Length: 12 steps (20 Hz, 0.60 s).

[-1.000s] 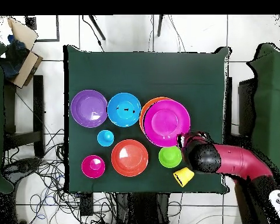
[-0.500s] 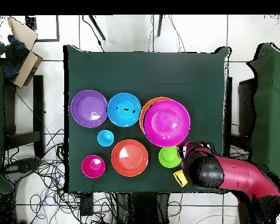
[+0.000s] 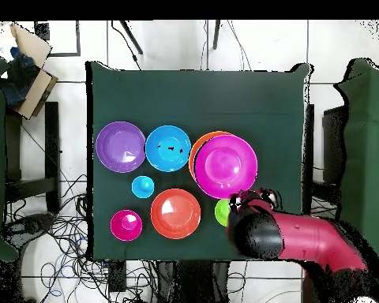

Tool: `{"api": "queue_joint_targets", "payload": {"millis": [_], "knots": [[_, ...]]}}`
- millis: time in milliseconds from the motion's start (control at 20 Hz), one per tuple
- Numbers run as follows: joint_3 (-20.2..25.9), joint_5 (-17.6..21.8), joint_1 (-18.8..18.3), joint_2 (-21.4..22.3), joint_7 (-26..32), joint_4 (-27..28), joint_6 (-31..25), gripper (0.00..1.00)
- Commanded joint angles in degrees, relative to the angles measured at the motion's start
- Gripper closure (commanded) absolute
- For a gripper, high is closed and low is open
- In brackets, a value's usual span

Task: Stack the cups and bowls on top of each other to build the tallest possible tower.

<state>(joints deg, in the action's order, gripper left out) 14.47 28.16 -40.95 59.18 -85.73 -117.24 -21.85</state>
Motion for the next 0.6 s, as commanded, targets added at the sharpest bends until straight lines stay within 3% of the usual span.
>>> {"api": "queue_joint_targets", "payload": {"millis": [50,350,600], "knots": [[-6.68,0.04,12.42,-0.82,-17.34,-1.71,-2.62,0.0],[-11.93,-3.04,22.59,-4.91,-25.58,-0.4,0.55,0.0],[-14.34,-3.88,27.14,-8.19,-29.67,1.6,2.4,0.0]]}}
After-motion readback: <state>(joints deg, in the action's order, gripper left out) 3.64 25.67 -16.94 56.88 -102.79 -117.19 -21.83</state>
